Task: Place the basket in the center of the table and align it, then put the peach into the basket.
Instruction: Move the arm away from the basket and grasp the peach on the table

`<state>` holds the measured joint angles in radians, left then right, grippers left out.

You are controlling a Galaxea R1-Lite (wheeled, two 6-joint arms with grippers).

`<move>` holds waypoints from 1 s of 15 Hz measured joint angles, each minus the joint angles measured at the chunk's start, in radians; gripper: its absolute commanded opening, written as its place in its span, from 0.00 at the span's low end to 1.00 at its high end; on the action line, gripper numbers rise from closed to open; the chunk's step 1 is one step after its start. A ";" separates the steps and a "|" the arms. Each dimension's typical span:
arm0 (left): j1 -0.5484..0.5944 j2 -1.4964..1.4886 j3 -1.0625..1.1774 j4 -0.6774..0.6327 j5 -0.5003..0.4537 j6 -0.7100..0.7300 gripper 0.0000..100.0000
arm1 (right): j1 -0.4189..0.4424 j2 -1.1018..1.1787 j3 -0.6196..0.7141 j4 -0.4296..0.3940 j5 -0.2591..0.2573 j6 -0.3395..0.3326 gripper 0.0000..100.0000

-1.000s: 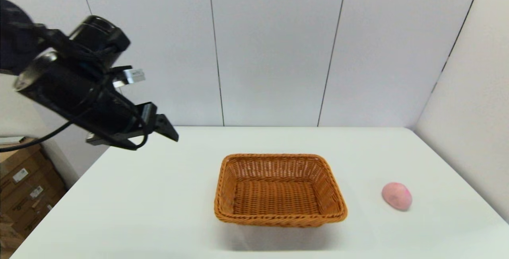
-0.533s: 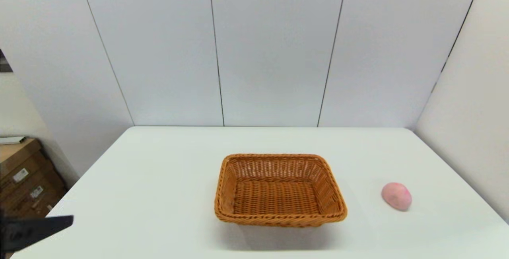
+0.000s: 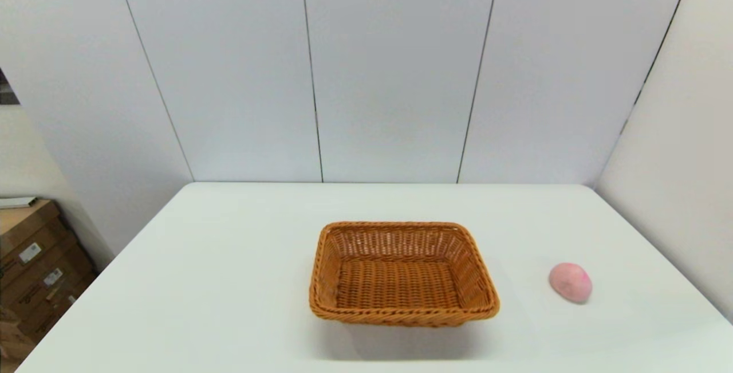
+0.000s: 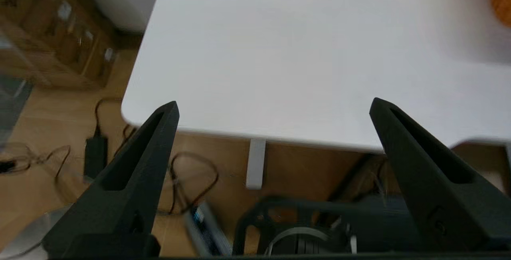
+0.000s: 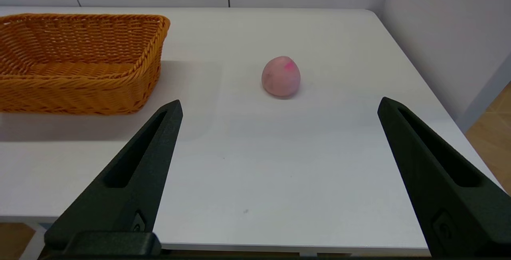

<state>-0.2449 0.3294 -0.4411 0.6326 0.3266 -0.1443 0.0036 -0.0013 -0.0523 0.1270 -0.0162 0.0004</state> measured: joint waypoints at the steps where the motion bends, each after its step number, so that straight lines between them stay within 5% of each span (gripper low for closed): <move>1: 0.001 -0.020 0.037 -0.068 -0.012 0.015 1.00 | 0.000 0.000 0.000 0.001 0.000 0.000 1.00; 6: 0.003 -0.055 0.265 -0.429 -0.164 0.129 1.00 | 0.000 0.000 0.000 0.001 -0.001 0.000 1.00; 15: 0.063 -0.057 0.363 -0.528 -0.203 0.182 1.00 | 0.001 0.000 0.000 0.001 0.000 0.008 1.00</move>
<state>-0.1821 0.2721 -0.0779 0.1043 0.1240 0.0374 0.0043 -0.0013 -0.0523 0.1283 -0.0164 0.0081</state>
